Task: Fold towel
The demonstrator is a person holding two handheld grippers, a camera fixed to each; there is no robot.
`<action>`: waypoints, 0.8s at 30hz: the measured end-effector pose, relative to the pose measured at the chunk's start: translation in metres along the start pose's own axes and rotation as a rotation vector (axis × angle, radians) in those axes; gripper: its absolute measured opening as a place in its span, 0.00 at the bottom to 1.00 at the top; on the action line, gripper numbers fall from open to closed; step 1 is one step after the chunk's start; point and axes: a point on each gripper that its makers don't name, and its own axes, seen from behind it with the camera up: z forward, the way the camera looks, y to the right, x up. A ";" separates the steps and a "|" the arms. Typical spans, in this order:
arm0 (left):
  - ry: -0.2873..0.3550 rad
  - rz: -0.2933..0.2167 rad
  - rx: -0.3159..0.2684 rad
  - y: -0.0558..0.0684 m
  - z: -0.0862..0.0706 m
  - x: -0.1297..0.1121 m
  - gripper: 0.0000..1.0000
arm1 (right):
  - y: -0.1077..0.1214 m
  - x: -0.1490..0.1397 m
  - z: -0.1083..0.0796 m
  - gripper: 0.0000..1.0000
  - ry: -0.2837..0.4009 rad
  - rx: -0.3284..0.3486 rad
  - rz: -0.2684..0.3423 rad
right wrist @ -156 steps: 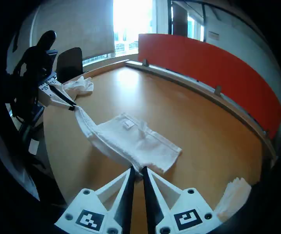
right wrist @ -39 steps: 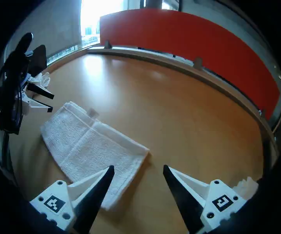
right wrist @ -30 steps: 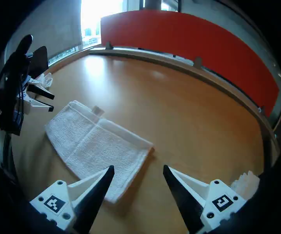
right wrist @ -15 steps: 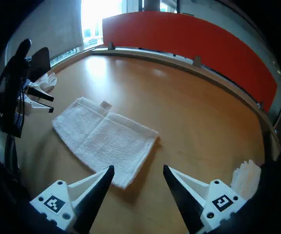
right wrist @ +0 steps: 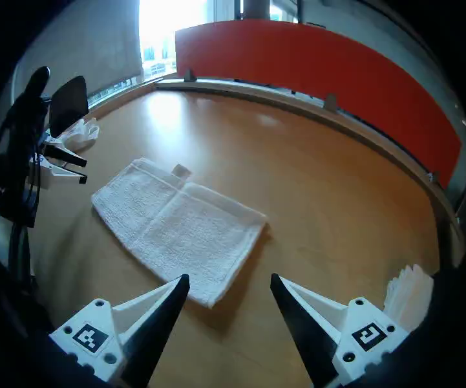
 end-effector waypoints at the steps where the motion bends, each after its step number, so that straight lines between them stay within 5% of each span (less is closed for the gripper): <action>1: 0.001 -0.005 0.005 -0.002 -0.002 -0.002 0.91 | 0.000 0.000 0.000 0.97 -0.002 0.004 -0.006; 24: 0.024 -0.104 0.111 -0.038 -0.035 -0.020 0.91 | -0.009 -0.016 0.009 0.97 -0.058 0.098 -0.116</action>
